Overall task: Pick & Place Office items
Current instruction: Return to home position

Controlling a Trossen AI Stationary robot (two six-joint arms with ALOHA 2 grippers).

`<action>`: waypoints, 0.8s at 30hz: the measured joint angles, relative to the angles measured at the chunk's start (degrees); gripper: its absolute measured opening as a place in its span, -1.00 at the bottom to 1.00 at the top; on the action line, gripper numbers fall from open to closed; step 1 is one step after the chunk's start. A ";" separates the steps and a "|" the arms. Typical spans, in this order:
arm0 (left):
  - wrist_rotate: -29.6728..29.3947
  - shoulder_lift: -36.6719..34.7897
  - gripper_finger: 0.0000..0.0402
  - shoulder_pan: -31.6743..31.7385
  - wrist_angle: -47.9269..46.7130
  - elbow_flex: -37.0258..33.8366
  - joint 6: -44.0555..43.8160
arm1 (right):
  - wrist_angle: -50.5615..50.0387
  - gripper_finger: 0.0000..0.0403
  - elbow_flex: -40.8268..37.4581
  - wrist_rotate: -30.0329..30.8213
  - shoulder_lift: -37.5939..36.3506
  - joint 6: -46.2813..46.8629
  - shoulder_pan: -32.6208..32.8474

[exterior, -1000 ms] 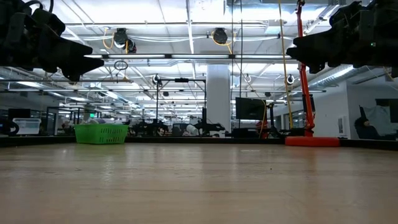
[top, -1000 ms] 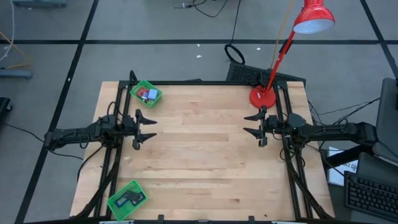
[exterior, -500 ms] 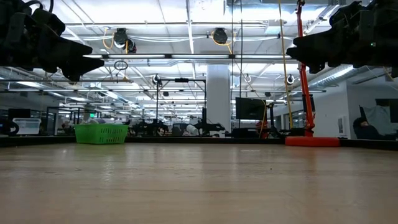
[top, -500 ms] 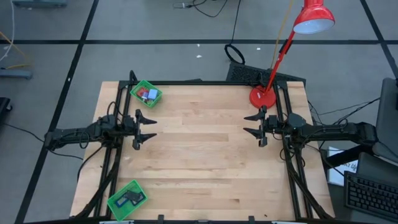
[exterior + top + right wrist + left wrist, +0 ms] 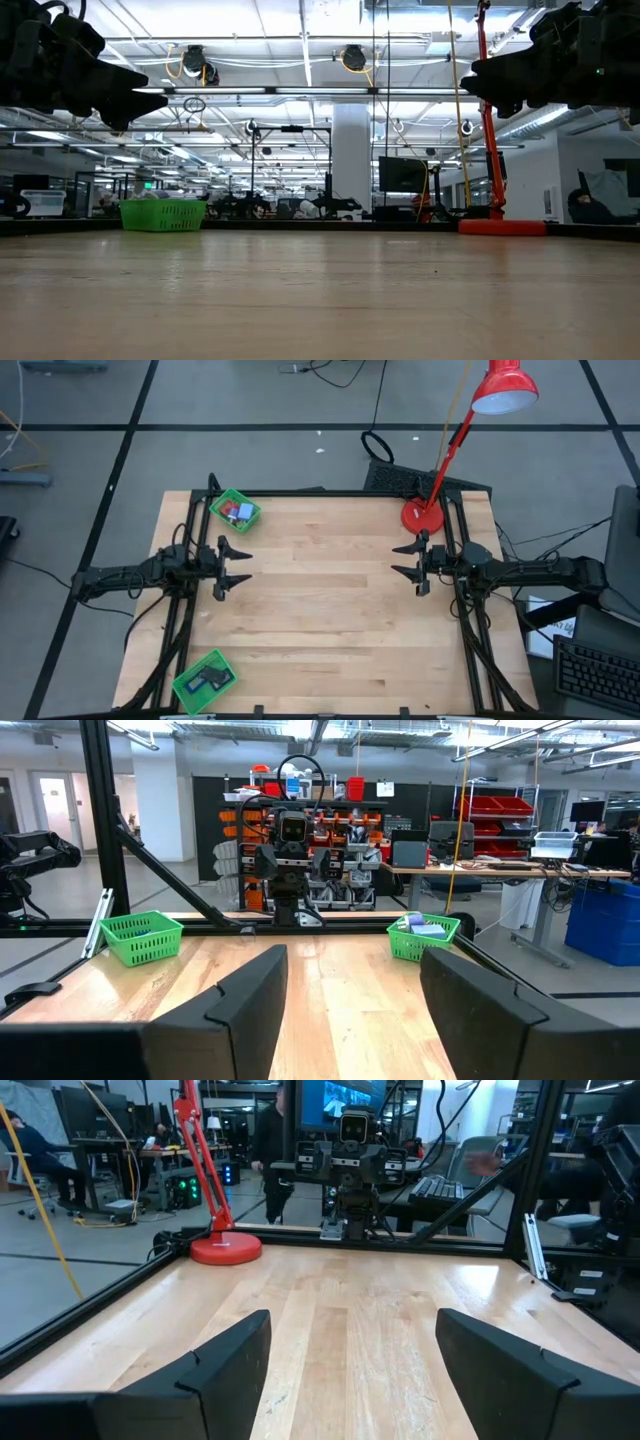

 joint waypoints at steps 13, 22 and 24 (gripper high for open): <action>0.01 0.00 0.29 -0.01 0.00 0.00 0.00 | 0.00 0.09 0.00 0.00 0.00 0.01 0.00; -0.01 0.00 0.35 -0.01 0.00 0.00 0.00 | 0.00 0.08 -0.04 0.00 0.00 0.00 0.01; -0.01 0.00 0.37 -0.01 0.00 0.01 0.01 | -0.01 0.08 -0.04 0.00 0.00 0.01 0.00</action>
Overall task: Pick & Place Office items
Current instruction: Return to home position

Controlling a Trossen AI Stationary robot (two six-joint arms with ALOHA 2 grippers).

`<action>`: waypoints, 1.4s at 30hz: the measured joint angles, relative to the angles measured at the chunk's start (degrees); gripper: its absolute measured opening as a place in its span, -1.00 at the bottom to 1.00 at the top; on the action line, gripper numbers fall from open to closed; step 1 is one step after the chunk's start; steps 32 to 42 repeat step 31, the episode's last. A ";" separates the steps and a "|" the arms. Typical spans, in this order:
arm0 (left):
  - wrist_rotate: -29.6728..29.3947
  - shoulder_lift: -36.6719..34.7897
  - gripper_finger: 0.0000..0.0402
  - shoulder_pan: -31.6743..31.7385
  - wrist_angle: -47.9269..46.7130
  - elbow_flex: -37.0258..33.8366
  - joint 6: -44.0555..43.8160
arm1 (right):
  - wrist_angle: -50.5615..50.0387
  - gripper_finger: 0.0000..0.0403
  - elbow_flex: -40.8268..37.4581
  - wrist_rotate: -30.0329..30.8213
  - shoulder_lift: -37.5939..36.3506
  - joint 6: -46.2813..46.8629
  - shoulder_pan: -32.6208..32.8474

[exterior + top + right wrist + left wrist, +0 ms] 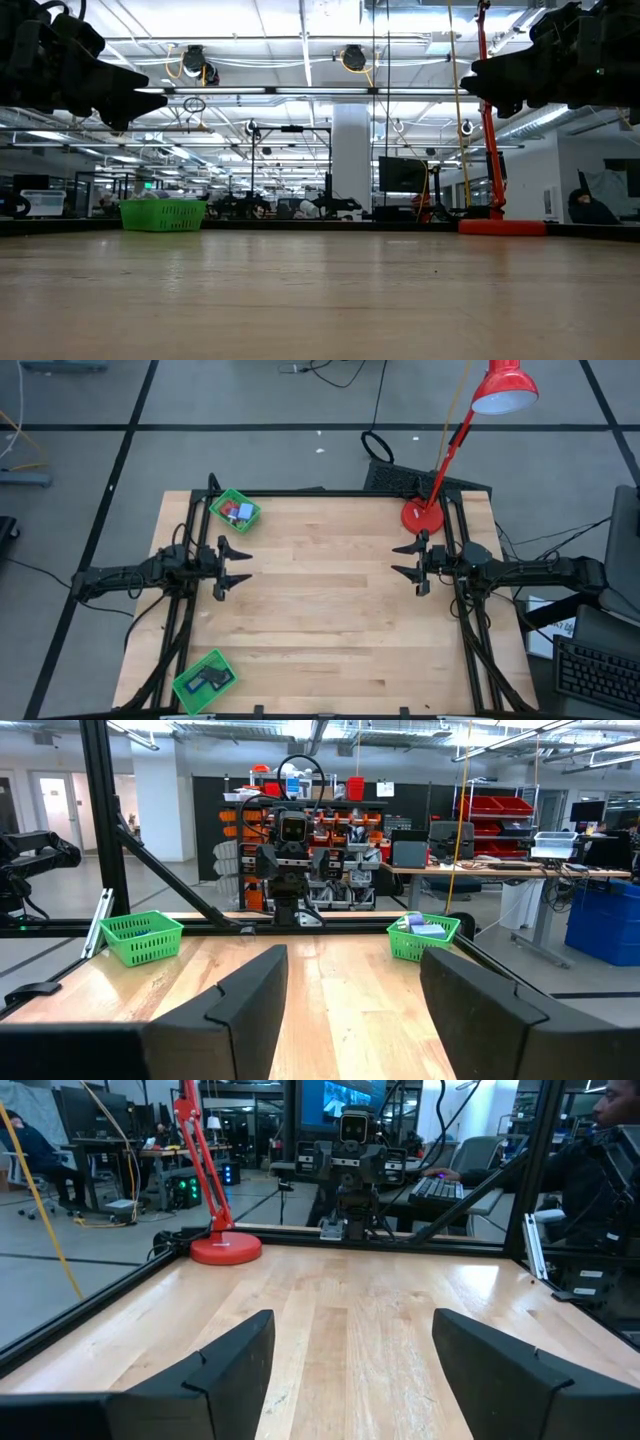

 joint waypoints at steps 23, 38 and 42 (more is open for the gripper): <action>0.00 0.01 0.27 0.01 0.01 0.00 -0.01 | 0.01 0.10 0.02 0.00 0.00 0.01 0.02; 0.00 0.02 0.33 0.02 0.00 0.01 0.01 | 0.00 0.08 0.07 0.00 0.00 -0.01 -0.01; 0.00 0.02 0.33 0.02 0.00 0.01 0.01 | 0.00 0.08 0.07 0.00 0.00 -0.01 -0.01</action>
